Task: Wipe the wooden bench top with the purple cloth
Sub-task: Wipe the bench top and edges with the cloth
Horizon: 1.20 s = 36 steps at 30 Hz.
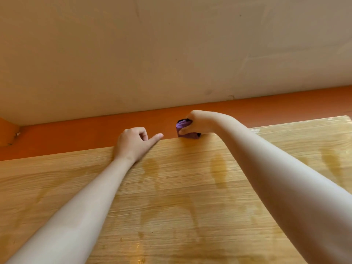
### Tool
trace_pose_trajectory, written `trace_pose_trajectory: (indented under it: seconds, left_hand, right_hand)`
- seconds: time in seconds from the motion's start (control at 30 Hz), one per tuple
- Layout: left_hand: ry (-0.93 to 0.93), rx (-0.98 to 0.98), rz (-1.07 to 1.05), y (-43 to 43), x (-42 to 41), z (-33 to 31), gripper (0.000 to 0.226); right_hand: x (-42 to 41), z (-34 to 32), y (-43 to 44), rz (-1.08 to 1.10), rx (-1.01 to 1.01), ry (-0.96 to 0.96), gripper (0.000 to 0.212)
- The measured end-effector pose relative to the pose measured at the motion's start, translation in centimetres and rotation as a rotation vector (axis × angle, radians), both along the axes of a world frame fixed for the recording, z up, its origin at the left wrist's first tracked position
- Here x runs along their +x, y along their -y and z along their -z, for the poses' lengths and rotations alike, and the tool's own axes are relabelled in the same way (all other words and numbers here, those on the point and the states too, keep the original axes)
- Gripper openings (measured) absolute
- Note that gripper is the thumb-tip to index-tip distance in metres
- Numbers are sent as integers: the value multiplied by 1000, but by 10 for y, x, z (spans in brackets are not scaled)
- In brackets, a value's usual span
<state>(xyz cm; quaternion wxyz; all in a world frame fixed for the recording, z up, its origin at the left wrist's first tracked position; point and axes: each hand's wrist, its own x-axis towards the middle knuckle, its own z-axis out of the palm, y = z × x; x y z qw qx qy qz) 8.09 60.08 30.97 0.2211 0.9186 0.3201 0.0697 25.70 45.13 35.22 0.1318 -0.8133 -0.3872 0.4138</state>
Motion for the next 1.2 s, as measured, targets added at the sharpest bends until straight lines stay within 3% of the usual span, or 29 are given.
trace_pose_trajectory:
  seconds: [0.4,0.57,0.87,1.2]
  left_hand:
    - [-19,-4,22,1,0,-1,56]
    - [-11,-24,27,0,0,-2,54]
    - [-2,-26,43,-2,-1,0,56]
    - [-18,-33,54,-2,-1,-1,57]
  right_hand:
    - [76,-17,116,197,-217,151,16]
    - [54,-19,80,153,-280,187,22]
    - [-18,-5,-20,80,-98,-18,18]
    - [-1,-10,-3,18,-123,21,22]
